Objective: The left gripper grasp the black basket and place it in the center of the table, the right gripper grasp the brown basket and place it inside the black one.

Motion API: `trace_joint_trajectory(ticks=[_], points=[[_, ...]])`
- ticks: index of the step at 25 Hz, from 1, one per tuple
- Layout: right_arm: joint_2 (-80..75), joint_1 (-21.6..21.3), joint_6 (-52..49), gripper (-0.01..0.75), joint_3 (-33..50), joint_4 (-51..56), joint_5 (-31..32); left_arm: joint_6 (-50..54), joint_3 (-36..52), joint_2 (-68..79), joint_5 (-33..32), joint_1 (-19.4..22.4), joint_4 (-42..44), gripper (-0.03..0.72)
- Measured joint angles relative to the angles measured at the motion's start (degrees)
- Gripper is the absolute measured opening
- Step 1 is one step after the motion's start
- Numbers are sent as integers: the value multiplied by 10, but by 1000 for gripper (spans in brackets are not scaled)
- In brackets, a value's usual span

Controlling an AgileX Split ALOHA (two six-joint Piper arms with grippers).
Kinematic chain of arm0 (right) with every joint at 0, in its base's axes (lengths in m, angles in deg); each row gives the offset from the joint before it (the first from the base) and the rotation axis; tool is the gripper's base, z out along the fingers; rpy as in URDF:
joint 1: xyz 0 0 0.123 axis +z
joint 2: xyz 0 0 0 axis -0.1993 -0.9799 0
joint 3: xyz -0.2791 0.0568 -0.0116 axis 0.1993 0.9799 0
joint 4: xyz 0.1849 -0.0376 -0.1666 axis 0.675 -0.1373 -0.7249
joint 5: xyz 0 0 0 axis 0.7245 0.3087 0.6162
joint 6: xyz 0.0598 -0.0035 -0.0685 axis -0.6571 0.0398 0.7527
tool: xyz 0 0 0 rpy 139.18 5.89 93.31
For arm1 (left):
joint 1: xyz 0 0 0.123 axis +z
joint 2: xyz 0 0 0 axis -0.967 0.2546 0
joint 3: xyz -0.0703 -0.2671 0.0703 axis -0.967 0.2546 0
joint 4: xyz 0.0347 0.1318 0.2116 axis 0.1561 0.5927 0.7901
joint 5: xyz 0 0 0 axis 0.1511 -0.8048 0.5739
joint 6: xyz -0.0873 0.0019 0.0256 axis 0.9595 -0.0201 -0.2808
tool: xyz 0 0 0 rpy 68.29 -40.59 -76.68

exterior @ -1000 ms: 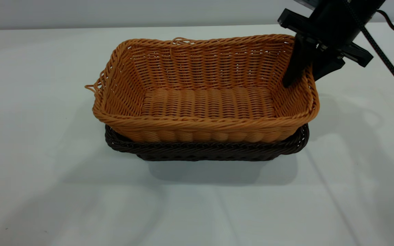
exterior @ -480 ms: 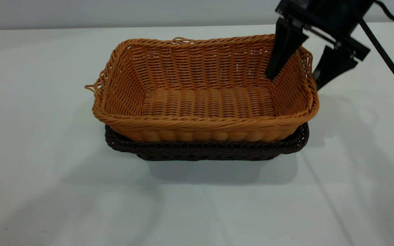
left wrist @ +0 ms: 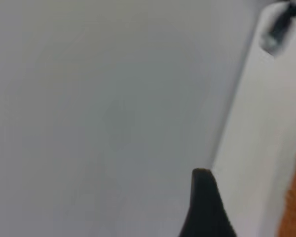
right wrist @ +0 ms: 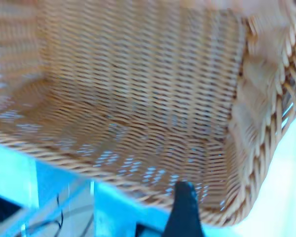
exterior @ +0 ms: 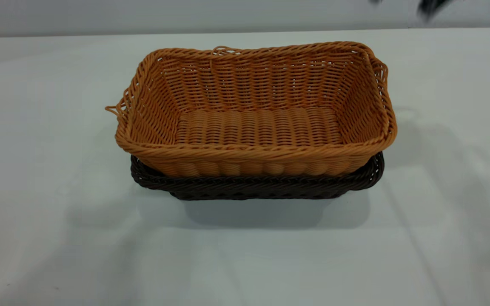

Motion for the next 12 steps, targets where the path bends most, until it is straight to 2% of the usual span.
trace_joint_trajectory(ticks=[4,10,12], points=[[111,6,-3,474,0,-4,9,52,0,-39,-96,0,6,406],[258,14,-25,444,0,-22,21,197,0,-70,-269,0,91,342],[300,14,-33,442,0,-22,26,258,1,-71,-270,0,125,326]])
